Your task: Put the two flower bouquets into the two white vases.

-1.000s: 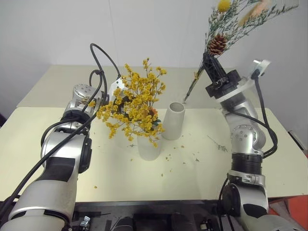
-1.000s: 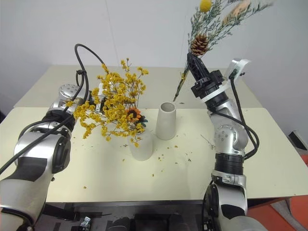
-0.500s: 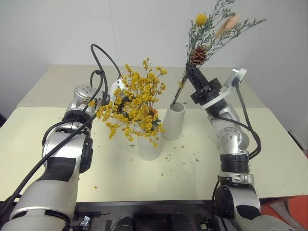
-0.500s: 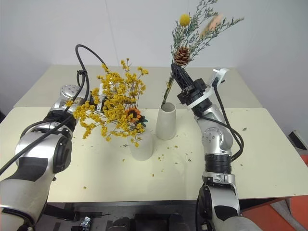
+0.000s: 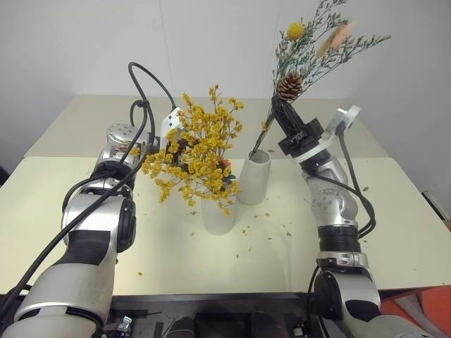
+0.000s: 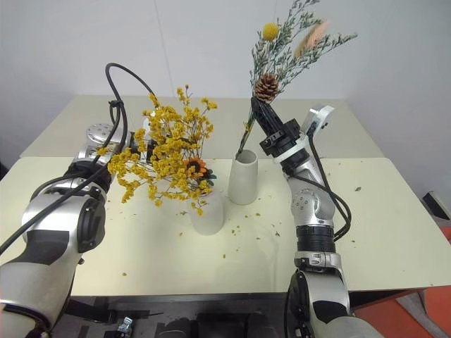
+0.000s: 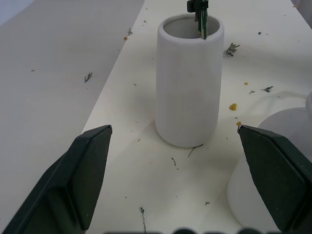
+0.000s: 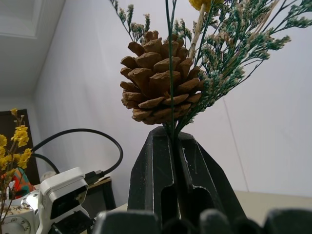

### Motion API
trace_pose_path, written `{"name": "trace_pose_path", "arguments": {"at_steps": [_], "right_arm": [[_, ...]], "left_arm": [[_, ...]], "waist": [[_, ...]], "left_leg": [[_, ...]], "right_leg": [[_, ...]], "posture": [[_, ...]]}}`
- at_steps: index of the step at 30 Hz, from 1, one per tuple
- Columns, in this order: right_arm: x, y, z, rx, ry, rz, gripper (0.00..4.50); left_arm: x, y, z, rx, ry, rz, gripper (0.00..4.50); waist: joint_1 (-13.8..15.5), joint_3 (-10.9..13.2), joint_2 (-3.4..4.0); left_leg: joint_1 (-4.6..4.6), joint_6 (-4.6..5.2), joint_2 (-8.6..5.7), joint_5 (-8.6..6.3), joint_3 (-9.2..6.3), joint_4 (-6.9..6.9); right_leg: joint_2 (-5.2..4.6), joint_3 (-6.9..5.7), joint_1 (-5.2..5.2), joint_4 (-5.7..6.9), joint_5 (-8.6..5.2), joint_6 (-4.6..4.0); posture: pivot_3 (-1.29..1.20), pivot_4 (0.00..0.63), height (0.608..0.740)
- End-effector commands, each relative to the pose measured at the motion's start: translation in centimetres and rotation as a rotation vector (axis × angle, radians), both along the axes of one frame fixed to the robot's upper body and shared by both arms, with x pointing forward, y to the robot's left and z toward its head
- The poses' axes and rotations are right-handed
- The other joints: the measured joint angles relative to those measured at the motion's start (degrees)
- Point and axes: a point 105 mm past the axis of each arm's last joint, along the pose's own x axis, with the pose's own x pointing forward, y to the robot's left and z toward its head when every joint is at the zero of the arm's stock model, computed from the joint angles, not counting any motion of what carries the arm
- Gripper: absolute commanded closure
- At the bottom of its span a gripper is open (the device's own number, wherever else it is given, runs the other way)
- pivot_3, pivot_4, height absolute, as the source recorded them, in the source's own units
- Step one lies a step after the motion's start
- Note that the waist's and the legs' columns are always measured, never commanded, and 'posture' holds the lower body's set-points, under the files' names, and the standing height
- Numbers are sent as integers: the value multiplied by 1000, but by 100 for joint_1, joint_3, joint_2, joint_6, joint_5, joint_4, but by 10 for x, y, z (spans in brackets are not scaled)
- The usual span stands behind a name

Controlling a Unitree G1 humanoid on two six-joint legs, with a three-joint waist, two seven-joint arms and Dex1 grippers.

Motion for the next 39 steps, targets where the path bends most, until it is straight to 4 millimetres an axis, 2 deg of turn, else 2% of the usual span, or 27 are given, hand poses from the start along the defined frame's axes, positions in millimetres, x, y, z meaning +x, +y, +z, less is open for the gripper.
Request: {"name": "trace_pose_path", "arguments": {"at_steps": [1, 8, 22, 31, 32, 34, 39], "right_arm": [[-5, -6, 17, 16, -71, -19, 4458], [-5, -7, 15, -1, -79, -40, 4458], [-4, -5, -26, -133, -83, -103, 4458], [-1, -1, -33, -205, -131, -191, 4458], [-2, -1, -32, -205, -139, -185, 3911], [-4, 1, -30, -211, -155, -184, 3368], [-6, 2, -32, -248, -161, -208, 1623]], "left_arm": [[0, -1, 17, -18, -56, -11, 0], [0, 1, 17, -15, -62, -7, 0], [-1, 0, 18, -24, -68, -19, 0], [0, 0, 17, -26, -77, -15, 0], [0, 0, 17, -27, -78, -15, 0], [0, 0, 17, -31, -78, -14, 0], [0, 0, 18, -36, -81, -12, 0]], "waist": [[0, 0, 0], [1, 0, 0], [-7, 0, 0], [-6, 0, 0], [-6, 0, 0], [-7, 0, 0], [-5, 0, 0]], "left_leg": [[0, 0, 0, 0, 0, 0], [-1, 0, 0, 0, 0, 0], [2, 0, -1, 0, 0, 0], [5, -1, -1, 0, 0, 1], [5, -1, -1, 0, 0, 0], [4, -1, -1, 0, 0, 1], [5, -1, -1, 0, 0, 0]], "right_leg": [[0, 0, 0, 0, 0, 0], [0, 0, 0, 0, 0, 0], [0, 1, 0, -1, 0, 0], [0, 1, 0, -3, 0, 0], [0, 1, 0, -3, 0, 0], [0, 1, 0, -2, 0, 0], [0, 1, 0, -2, 0, 0]], "posture": [[0, 150, 740], [0, 150, 740], [0, 150, 740], [0, 150, 740], [0, 150, 740], [0, 150, 740], [0, 150, 740]]}}
